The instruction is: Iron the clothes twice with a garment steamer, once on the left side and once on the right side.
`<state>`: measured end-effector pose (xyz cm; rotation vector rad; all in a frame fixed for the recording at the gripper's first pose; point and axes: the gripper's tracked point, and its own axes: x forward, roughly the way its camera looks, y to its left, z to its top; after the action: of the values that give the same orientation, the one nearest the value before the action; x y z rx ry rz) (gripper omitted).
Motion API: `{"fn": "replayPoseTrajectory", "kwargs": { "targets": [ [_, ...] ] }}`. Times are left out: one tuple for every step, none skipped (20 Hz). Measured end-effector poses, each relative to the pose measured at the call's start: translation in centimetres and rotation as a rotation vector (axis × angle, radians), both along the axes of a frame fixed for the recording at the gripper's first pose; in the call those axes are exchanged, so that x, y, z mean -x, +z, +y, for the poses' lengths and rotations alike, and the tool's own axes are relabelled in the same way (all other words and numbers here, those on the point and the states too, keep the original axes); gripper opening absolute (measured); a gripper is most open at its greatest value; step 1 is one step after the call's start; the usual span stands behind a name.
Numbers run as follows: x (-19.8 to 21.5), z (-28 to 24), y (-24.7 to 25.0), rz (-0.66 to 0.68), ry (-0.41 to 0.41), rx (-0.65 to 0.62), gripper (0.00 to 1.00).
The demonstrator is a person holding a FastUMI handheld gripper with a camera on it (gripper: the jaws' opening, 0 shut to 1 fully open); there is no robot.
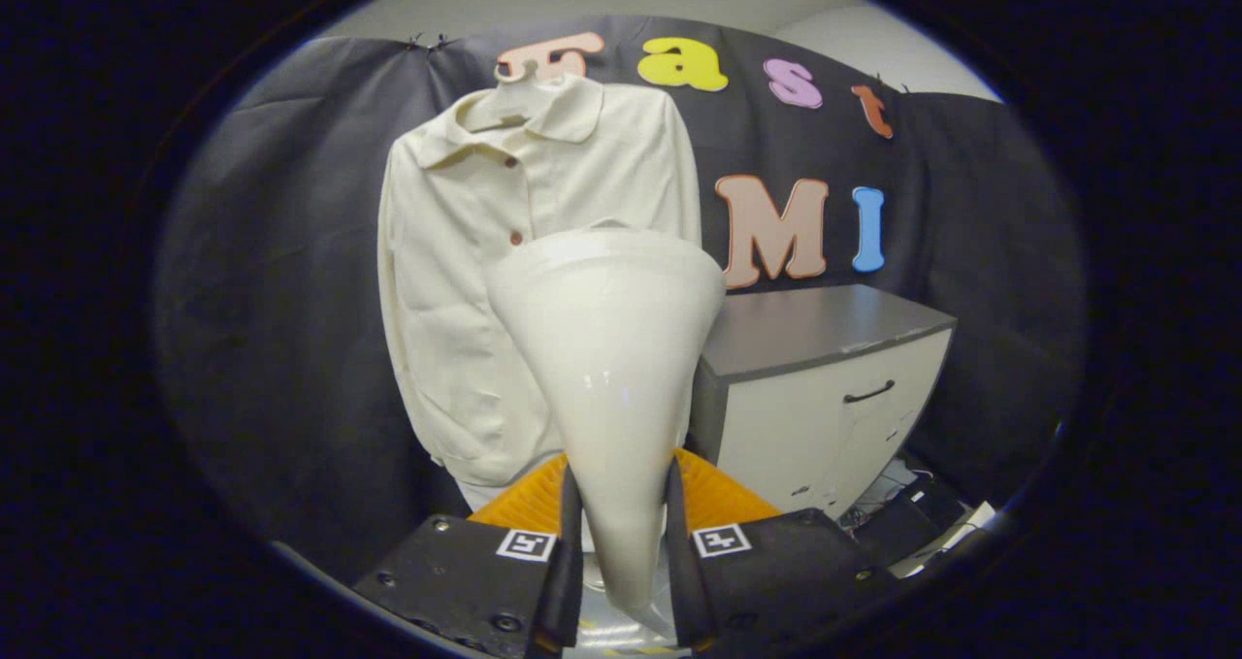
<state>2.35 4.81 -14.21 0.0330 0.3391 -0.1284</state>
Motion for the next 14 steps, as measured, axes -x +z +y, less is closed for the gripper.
{"fn": "replayPoseTrajectory", "kwargs": {
  "targets": [
    [0.8, 0.0, 2.1, -0.037, 0.002, -0.012, 0.37],
    [1.7, -0.4, 4.1, -0.073, 0.001, -0.018, 0.37],
    [2.5, -0.8, 5.8, -0.1, -0.004, -0.029, 0.37],
    [3.6, -1.1, 7.2, -0.127, -0.013, -0.039, 0.37],
    [4.5, -1.4, 8.5, -0.149, -0.017, -0.045, 0.37],
    [5.5, -1.7, 9.5, -0.166, -0.019, -0.042, 0.37],
    [6.4, -2.1, 10.5, -0.187, -0.017, -0.03, 0.37],
    [7.3, -2.4, 11.2, -0.202, -0.014, -0.014, 0.37],
    [8.1, -2.7, 11.6, -0.21, -0.009, -0.005, 0.37],
    [9.0, -2.9, 11.8, -0.211, -0.006, -0.002, 0.37],
    [10.3, -2.8, 12.3, -0.214, 0.001, 0.0, 0.36],
    [10.7, -3.0, 12.3, -0.224, 0.002, 0.005, 0.36],
    [11.0, -3.2, 12.8, -0.232, 0.008, 0.01, 0.36],
    [11.0, -3.4, 12.9, -0.238, 0.009, 0.024, 0.36]
  ]
}}
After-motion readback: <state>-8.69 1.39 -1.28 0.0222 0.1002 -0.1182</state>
